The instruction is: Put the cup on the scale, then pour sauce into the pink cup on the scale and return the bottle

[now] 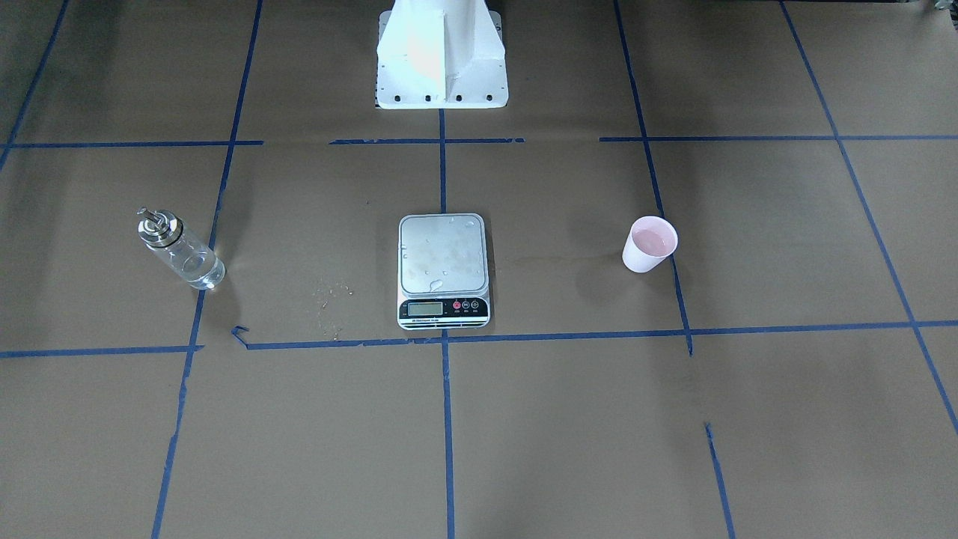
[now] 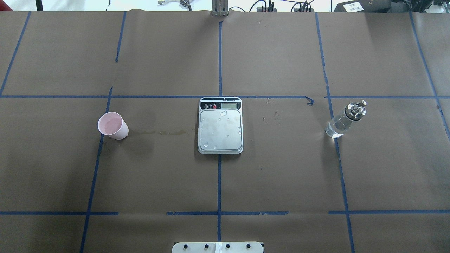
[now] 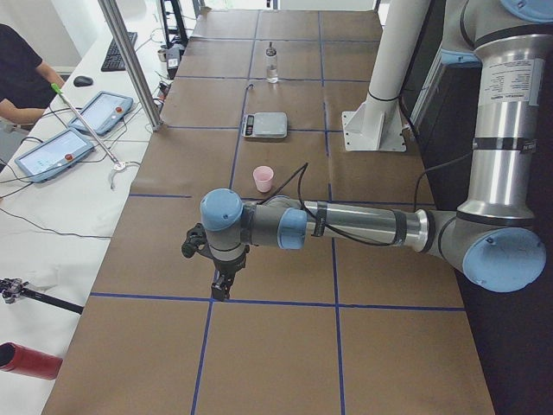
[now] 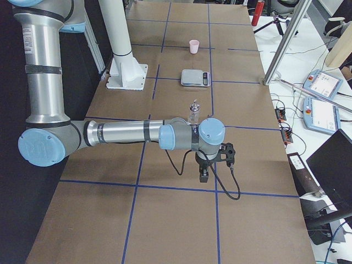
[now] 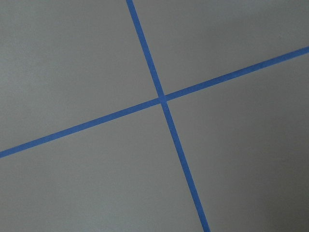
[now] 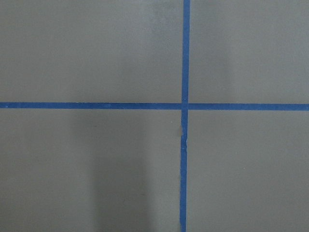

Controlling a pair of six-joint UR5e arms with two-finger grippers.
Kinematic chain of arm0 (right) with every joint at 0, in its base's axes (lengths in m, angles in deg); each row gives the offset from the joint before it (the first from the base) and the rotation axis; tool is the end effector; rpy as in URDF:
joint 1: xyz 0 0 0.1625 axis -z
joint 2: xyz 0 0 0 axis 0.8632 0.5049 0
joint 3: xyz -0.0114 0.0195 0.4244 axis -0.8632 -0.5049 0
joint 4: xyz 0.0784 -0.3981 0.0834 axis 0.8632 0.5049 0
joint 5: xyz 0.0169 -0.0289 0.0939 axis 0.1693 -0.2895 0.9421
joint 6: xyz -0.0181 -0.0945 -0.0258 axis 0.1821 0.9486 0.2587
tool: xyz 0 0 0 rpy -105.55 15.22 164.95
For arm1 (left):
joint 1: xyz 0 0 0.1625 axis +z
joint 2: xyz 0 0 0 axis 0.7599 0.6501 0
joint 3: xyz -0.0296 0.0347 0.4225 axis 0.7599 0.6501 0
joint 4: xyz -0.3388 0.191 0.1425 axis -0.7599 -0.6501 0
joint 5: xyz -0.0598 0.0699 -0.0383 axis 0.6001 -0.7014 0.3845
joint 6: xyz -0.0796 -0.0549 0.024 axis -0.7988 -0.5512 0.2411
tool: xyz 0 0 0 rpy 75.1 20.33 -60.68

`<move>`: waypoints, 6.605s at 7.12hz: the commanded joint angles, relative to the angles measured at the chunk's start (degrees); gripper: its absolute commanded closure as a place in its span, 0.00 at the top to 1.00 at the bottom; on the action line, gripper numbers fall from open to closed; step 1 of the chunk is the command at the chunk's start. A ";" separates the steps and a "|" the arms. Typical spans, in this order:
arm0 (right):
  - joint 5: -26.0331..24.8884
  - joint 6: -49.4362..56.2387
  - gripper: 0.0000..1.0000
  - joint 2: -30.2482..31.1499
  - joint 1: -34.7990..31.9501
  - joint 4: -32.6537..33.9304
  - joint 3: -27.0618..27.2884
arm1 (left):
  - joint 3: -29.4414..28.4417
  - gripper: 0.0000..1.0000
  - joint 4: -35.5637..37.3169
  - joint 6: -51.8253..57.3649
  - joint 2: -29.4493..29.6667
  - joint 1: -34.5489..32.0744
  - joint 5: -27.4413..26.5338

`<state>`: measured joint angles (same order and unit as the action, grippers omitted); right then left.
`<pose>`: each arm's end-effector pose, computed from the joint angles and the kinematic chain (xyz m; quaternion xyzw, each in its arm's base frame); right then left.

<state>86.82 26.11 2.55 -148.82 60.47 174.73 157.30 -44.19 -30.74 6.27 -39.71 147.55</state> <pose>0.0526 -0.4976 0.6208 0.0055 -0.4015 0.0051 0.9158 -0.0587 -0.4984 0.6184 0.0859 0.3534 0.1439 0.9203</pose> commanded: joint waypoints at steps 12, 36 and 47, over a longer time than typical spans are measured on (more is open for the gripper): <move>-0.03 -1.00 1.00 -3.19 0.81 -0.31 -0.79 | 11.41 1.00 -23.69 -79.53 9.91 38.48 -9.55; 2.70 -1.71 1.00 -6.35 0.81 -0.14 -0.35 | -3.34 0.00 -2.46 -107.05 46.20 56.11 -22.02; 3.31 -5.45 1.00 -6.44 0.72 0.39 5.25 | 6.18 1.00 -0.64 -104.61 45.69 52.10 -18.81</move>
<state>90.06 23.29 -3.92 -148.07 60.63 177.14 159.86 -47.41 -136.52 51.95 15.24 125.55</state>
